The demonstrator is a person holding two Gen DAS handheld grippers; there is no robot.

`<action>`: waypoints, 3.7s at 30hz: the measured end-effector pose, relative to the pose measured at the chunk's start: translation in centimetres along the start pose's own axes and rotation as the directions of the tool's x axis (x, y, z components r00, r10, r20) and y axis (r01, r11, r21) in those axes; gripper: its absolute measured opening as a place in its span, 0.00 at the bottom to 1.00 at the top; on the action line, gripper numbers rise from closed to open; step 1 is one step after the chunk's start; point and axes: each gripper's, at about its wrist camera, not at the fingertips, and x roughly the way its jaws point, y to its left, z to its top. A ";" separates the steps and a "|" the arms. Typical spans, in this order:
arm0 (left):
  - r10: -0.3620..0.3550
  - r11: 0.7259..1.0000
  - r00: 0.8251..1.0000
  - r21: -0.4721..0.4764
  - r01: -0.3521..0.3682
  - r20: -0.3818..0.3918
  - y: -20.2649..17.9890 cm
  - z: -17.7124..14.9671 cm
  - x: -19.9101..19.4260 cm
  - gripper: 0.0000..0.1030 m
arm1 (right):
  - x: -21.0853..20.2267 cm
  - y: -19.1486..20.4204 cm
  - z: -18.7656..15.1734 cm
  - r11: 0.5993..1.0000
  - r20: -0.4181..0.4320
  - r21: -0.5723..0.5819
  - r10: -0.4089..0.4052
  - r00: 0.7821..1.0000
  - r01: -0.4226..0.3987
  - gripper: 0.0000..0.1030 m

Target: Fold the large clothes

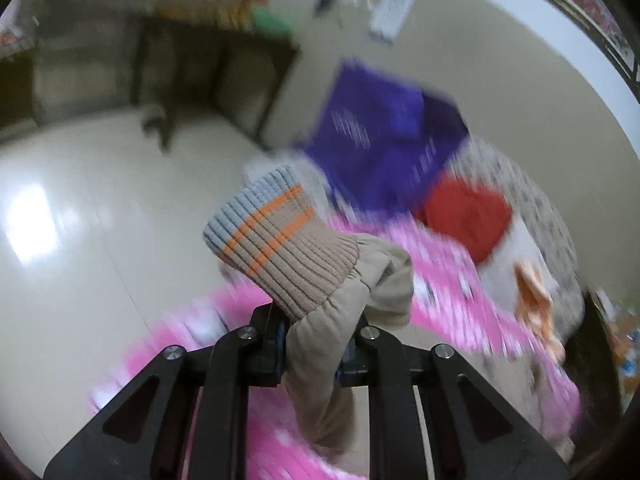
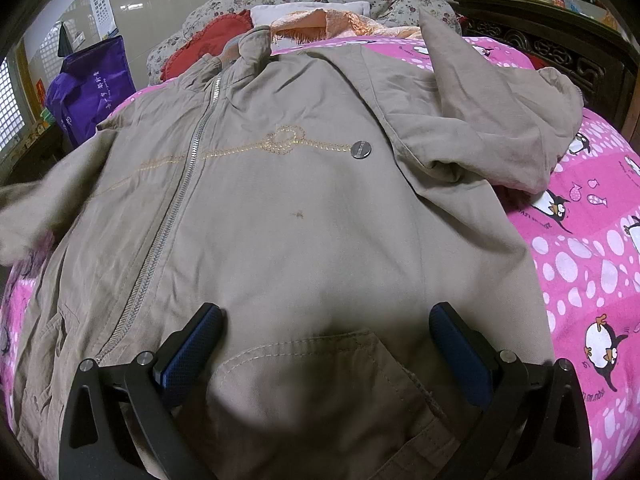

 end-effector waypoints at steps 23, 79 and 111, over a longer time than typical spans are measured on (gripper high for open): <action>-0.350 0.771 0.782 0.316 0.553 -0.515 -34.0 -27.3 3.2 0.43 | 0.0 0.3 0.1 1.000 -0.001 0.001 0.003 1.000 -0.003 0.99; -0.072 0.932 0.954 0.320 0.168 -0.291 -13.6 -24.9 5.1 0.84 | 3.5 -7.7 12.6 0.874 -0.045 0.325 0.397 0.917 -0.362 0.39; -0.063 0.834 0.950 0.506 0.219 -0.307 -24.4 -25.1 9.9 0.89 | -4.9 -2.3 9.1 0.889 0.138 0.008 0.452 0.881 -0.458 0.45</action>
